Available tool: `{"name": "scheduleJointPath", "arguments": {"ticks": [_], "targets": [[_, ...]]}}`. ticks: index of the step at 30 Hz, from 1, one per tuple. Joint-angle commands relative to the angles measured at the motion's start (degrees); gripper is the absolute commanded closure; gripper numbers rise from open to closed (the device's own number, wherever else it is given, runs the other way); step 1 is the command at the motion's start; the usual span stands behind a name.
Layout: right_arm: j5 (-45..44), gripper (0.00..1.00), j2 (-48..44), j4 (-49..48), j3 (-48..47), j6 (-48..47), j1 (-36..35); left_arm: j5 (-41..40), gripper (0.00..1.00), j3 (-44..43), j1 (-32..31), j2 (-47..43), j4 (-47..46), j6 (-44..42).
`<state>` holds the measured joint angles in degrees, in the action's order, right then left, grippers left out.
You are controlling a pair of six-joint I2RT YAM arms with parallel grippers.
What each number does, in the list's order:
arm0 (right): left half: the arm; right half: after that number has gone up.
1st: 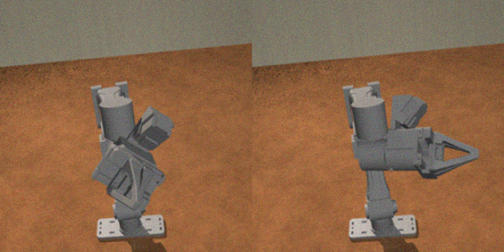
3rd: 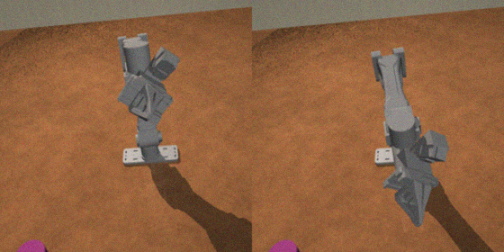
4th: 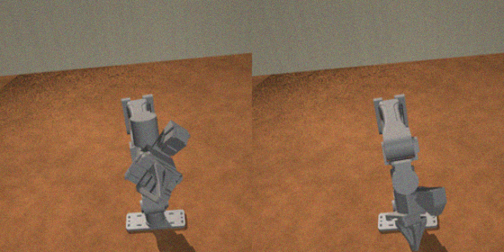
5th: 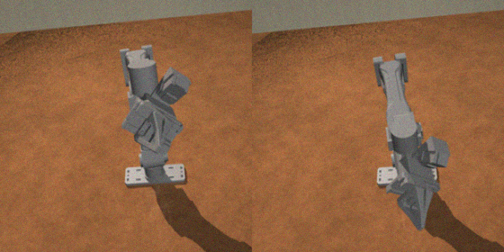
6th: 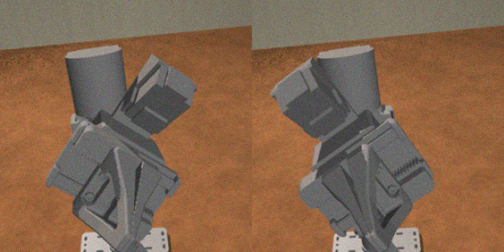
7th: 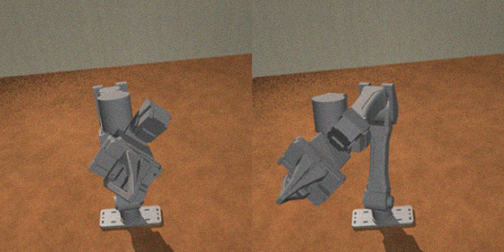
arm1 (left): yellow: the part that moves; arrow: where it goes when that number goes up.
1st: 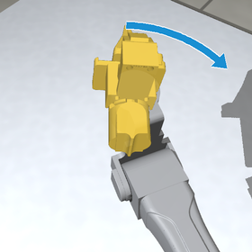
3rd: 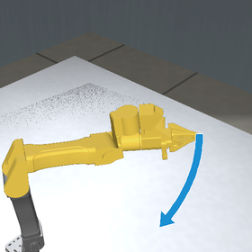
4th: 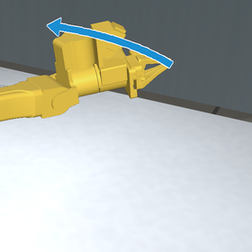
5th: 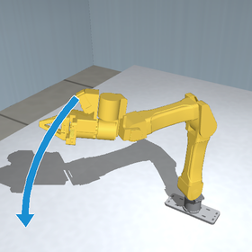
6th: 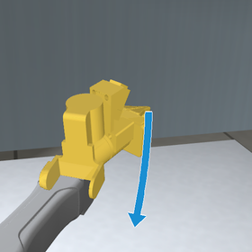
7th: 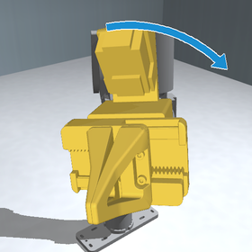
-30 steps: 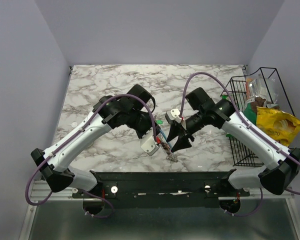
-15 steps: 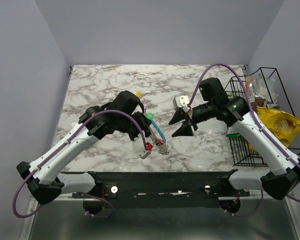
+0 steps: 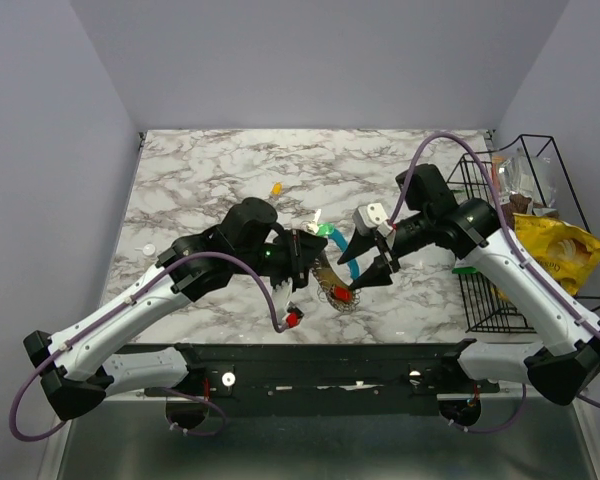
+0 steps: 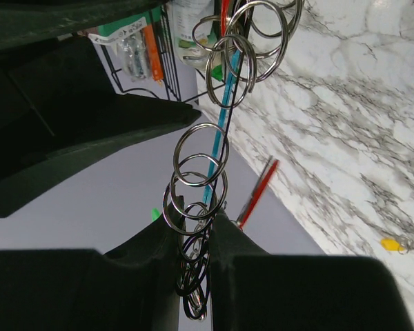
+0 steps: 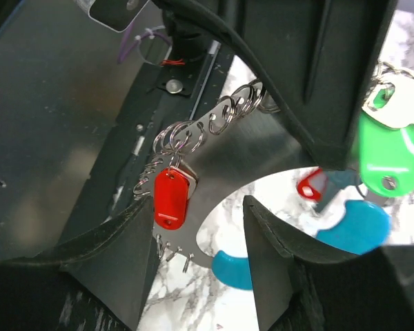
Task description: Remove the keys from the keyring
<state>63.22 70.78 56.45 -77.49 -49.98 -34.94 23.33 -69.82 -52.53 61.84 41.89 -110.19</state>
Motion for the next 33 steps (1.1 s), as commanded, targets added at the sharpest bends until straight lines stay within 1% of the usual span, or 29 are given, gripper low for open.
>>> {"name": "scheduleJointPath", "arguments": {"ticks": [1, 5, 9, 12, 18, 21, 26, 31, 33], "targets": [[4.98, 0.38, 0.49, 0.5, 1.3, -0.47, -0.57, 1.63, 1.0, 0.74, -1.78, 0.03, -4.09, -3.1], [5.07, 0.38, 0.85, 2.0, 1.46, -1.0, -1.1, 0.75, 1.0, 0.83, -2.4, 0.64, -5.58, -2.14], [2.52, 0.39, 0.23, -2.21, 4.1, 3.56, -2.15, 0.66, 1.0, 0.56, -2.49, 0.73, -7.34, -0.82], [2.35, 0.42, -0.99, -1.43, 4.37, 3.13, -2.59, 0.31, 1.0, 0.39, -2.49, 0.82, -7.96, 1.2], [-2.48, 0.45, -9.42, -7.13, 7.79, 7.6, -2.59, -1.01, 1.0, 1.27, -2.49, 0.12, -7.88, 2.61], [-5.03, 0.46, -11.98, -9.77, 9.99, 9.72, -2.59, -1.36, 1.0, 1.09, -2.49, 0.21, -7.52, 4.19], [-5.3, 0.46, -11.11, -13.2, 13.24, 11.3, -2.59, -0.83, 1.0, 1.09, -2.49, -0.06, -6.64, 5.86], [-3.46, 0.48, -8.74, -16.1, 12.46, 13.94, -2.59, -0.65, 1.0, 1.09, -2.49, 0.03, -7.17, 7.18], [-3.02, 0.5, -8.38, -17.07, 12.72, 15.08, -2.59, -0.57, 1.0, 1.09, -2.49, 0.12, -7.87, 8.49]]}}
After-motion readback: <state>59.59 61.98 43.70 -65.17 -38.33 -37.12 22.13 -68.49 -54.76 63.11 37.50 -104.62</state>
